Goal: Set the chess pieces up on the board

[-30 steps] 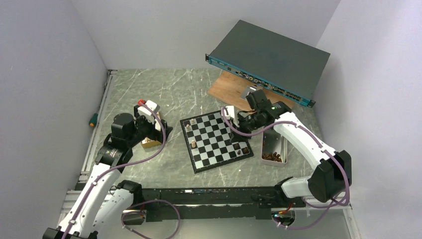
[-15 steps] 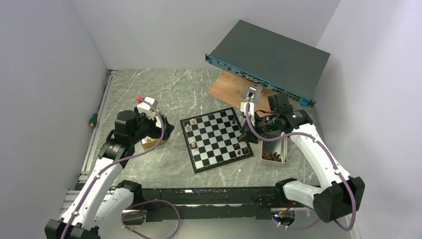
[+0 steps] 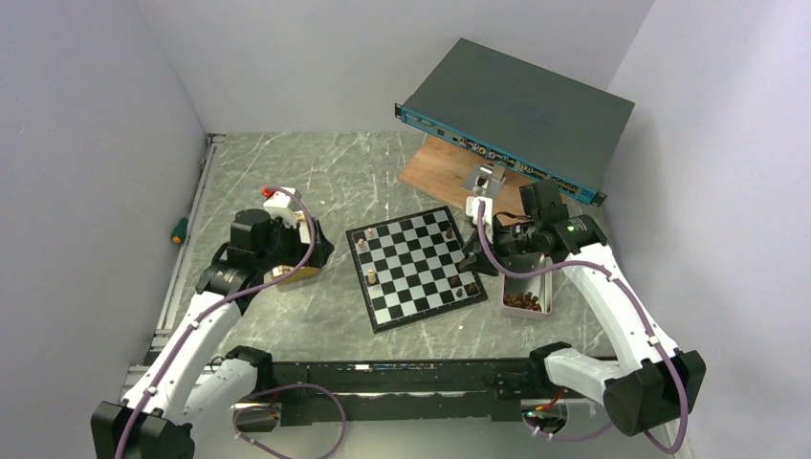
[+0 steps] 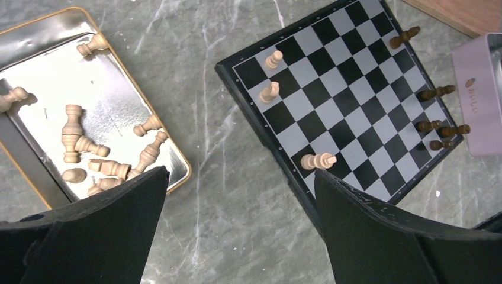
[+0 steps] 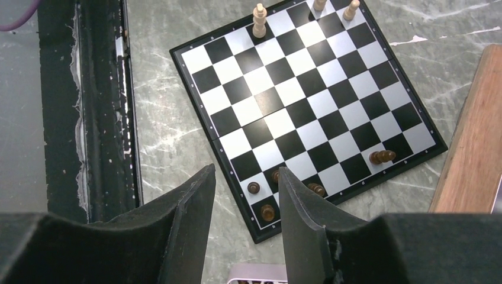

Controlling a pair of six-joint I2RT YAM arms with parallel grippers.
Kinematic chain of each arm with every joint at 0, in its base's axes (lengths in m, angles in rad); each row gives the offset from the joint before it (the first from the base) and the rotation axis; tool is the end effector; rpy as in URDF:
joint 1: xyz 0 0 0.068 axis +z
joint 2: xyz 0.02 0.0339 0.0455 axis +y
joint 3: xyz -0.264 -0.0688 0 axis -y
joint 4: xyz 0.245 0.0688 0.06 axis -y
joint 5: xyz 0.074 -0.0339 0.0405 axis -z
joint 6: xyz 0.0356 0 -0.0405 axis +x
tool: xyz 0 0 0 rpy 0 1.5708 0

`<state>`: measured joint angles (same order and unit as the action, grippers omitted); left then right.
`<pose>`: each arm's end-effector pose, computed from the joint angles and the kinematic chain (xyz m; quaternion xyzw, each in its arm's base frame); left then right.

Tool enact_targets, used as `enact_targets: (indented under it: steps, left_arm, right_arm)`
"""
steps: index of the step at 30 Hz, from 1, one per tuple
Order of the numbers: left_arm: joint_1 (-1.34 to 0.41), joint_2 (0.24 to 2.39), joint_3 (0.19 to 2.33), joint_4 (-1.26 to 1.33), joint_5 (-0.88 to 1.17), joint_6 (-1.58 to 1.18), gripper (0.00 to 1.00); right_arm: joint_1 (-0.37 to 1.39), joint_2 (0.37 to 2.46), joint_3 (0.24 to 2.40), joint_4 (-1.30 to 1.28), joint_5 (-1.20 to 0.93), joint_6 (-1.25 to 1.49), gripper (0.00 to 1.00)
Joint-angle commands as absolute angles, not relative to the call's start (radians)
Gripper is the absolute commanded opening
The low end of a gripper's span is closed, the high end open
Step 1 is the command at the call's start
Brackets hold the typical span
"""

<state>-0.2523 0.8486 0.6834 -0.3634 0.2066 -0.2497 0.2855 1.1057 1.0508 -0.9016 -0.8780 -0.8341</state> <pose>0.1831 -0.0548 0.2756 0.0525 0.8626 -0.2096 0.4574 0.1893 0.0841 0.3169 -0.5671 0.6629 0.3159 0.3732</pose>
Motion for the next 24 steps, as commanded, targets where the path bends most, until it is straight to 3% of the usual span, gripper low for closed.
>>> enact_targets:
  steps: [1, 16, 24]
  left_arm:
    - [-0.247, 0.866, 0.723, -0.367, 0.161, -0.260, 0.99]
    - [-0.225, 1.016, 0.817, -0.430, 0.062, -0.209, 0.99]
    - [-0.166, 1.183, 0.924, -0.481, 0.086, -0.130, 0.84]
  right_arm:
    - [0.280, 1.076, 1.045, -0.864, -0.920, -0.839, 0.46]
    - [0.280, 1.056, 1.037, -0.862, -0.927, -0.850, 0.47]
    - [0.281, 1.056, 1.034, -0.861, -0.922, -0.855, 0.47]
